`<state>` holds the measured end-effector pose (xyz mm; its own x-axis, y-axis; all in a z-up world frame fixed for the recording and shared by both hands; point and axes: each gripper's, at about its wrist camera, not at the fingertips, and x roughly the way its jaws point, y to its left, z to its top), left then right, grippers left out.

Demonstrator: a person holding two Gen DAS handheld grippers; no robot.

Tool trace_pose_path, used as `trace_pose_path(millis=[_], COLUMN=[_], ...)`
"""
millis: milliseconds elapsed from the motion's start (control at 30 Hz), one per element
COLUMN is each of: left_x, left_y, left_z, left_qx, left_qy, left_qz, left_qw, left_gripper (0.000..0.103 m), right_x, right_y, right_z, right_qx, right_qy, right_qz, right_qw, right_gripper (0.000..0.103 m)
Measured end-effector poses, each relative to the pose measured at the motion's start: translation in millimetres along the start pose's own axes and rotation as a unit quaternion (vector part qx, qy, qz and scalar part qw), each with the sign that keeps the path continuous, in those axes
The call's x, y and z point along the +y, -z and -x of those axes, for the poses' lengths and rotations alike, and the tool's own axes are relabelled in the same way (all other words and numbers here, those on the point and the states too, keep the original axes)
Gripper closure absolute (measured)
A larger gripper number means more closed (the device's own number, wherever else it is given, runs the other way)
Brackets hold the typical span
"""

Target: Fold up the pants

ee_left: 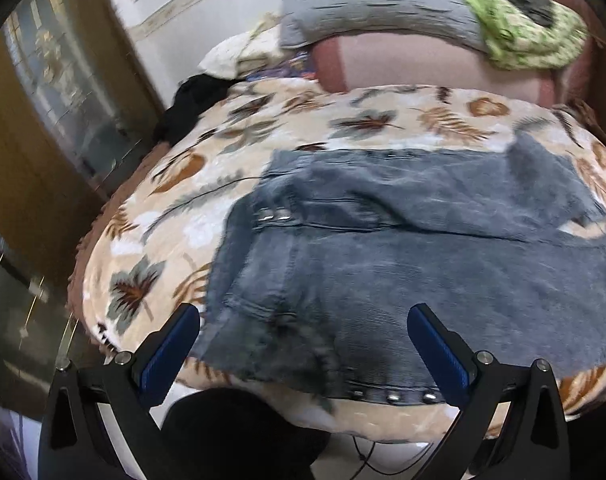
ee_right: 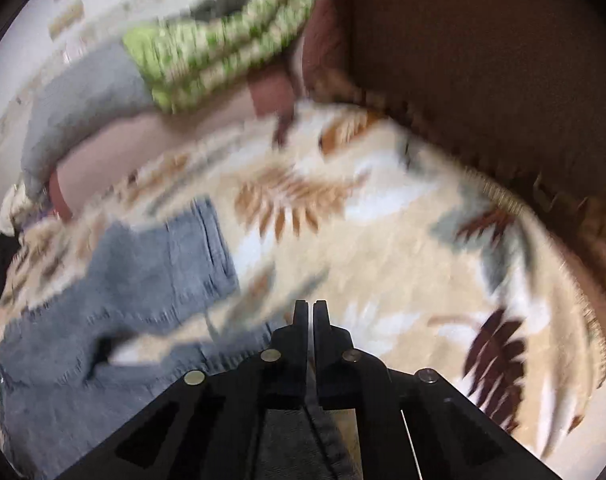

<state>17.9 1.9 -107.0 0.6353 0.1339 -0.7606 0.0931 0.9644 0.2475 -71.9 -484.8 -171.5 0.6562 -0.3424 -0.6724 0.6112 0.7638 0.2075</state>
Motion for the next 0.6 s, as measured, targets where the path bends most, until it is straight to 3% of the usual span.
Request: trace_pose_path(millis=[100,267,433,500,567,600], left_x=[22.3,68.9,100.3,110.4,115.1,115.9], left_y=[-8.4,-27.2,-48.1,-60.1,-69.3,-72.2], left_z=[-6.4,-15.2,-37.7,-48.6,-58.4,-61.9], left_qx=[0.001,-0.008,0.001,0.003,0.01,0.011], left_qy=[-0.013,-0.04,-0.067,-0.075,-0.085,-0.083], left_qz=[0.026,0.081,0.096,0.103,0.106,0.109], left_qw=[0.9996,0.9959,0.9931,0.9919,0.9907,0.9905], left_gripper=[0.0,0.0,0.0,0.0,0.0,0.0], right_x=[19.0,62.6,87.1,89.0,88.8,88.7], right_y=[1.4,7.6,13.6,16.9,19.1,20.0], right_z=[6.7,-2.4,-17.1,-27.5,-32.1,-32.6], right_qx=[-0.008,0.026,0.067,0.09,0.101,0.099], right_qy=[-0.051,-0.123,-0.164,-0.17,-0.164,-0.156], right_qz=[0.003,0.024,0.027,0.016,0.013,0.017], right_qw=[0.999,0.992,0.984,0.981,0.981,0.983], right_gripper=[0.096,0.096,0.094,0.083,0.064,0.063])
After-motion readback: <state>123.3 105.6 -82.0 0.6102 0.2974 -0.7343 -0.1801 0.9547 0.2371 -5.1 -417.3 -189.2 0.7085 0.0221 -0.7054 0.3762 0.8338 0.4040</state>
